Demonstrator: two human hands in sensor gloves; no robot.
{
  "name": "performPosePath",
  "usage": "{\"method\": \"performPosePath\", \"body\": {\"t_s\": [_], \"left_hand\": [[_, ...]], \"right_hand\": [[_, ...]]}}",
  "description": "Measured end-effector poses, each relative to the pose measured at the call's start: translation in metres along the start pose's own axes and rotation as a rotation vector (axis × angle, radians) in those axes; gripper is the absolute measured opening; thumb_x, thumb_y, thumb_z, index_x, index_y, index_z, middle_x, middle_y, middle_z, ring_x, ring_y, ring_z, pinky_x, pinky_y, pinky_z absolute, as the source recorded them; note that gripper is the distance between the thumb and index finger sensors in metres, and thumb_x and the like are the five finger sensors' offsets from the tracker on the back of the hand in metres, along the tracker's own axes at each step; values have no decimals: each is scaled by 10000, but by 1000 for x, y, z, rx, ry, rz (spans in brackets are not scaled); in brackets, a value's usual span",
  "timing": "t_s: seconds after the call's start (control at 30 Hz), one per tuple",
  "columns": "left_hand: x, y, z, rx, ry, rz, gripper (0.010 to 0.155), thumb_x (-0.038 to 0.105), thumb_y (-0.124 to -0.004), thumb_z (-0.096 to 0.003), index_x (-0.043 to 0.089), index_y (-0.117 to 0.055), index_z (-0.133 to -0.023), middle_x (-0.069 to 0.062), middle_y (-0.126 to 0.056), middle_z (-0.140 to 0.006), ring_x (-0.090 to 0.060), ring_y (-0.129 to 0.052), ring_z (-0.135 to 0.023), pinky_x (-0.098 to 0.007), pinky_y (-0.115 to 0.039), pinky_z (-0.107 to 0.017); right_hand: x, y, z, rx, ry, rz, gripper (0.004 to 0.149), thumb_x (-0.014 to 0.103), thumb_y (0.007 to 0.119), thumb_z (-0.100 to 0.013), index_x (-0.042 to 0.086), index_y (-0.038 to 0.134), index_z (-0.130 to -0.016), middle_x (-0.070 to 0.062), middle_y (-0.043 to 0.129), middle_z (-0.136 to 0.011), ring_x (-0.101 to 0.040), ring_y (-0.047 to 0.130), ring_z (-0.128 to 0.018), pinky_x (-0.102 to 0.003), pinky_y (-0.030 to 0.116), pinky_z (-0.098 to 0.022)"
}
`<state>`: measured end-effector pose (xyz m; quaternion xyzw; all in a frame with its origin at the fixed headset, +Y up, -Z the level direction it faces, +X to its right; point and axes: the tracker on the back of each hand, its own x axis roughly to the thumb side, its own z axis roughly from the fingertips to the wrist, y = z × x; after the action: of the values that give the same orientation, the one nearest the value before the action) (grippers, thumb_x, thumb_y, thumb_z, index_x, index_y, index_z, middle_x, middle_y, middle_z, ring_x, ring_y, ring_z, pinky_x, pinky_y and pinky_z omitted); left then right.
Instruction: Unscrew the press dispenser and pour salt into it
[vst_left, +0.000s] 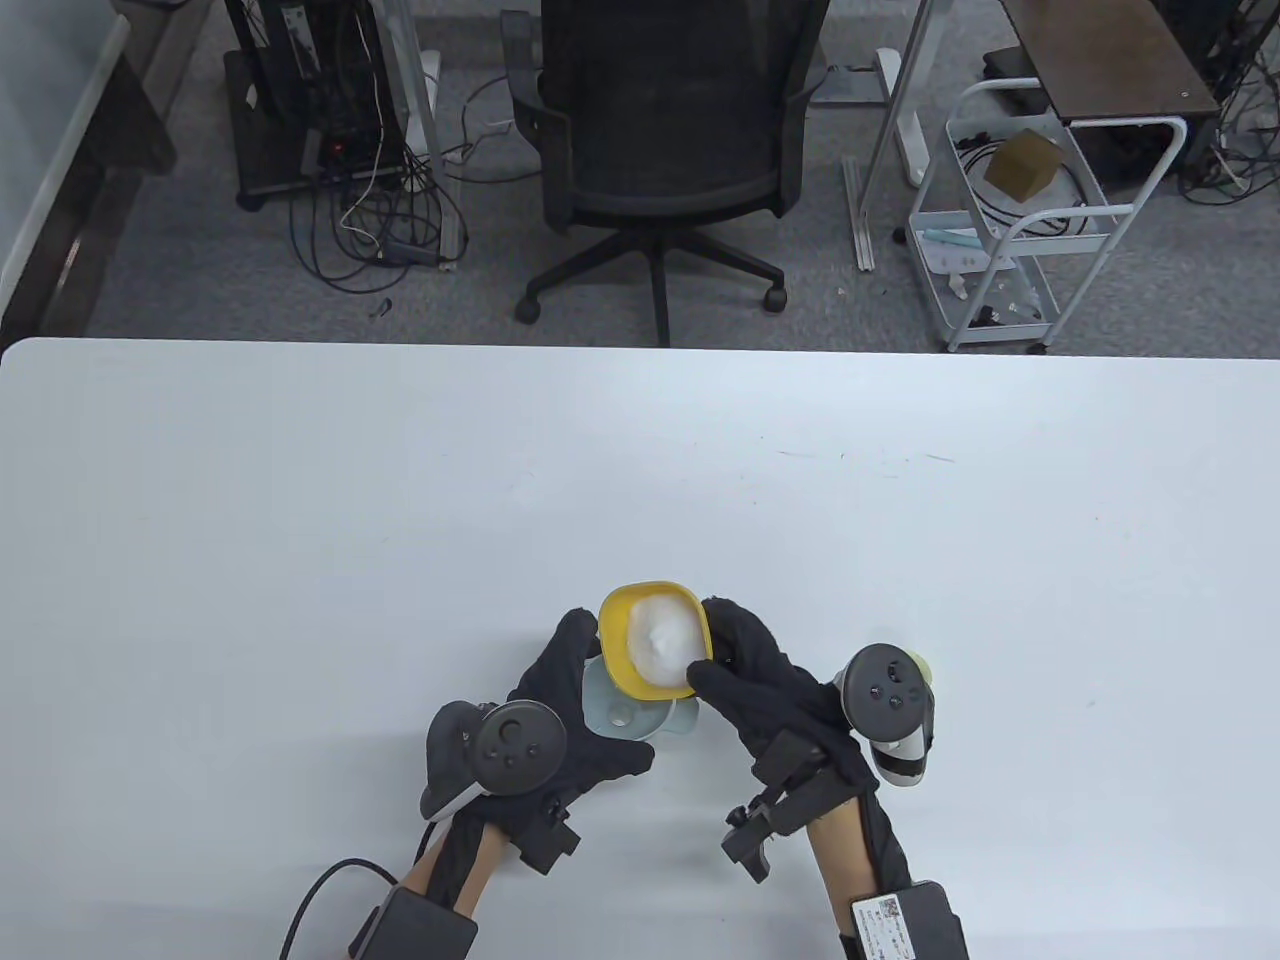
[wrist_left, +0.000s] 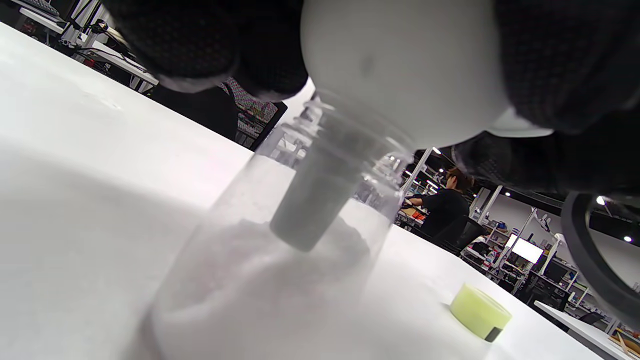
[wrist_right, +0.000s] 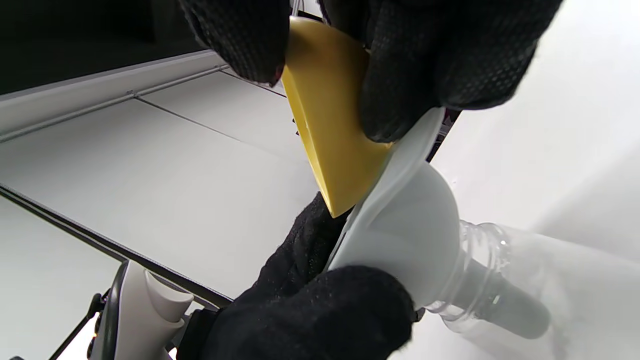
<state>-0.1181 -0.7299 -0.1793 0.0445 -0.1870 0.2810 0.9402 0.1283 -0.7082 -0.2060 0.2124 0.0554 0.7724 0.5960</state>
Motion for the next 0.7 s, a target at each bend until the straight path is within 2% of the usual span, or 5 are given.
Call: {"method": "performPosePath", "body": {"t_s": [0.7], "left_hand": [[0,0,0,-4,-7,-4,1383,690,-924,-274,-150,-309,-1183,-251,-696,-1098,-350,-897,-871,-542,-840,-602]], "right_hand": [[6,4,0,30,-70,150,743,268,724,-624,-160,391,-1132,-422,596,-1030,-459,836,-788,-659,697,-616]]}}
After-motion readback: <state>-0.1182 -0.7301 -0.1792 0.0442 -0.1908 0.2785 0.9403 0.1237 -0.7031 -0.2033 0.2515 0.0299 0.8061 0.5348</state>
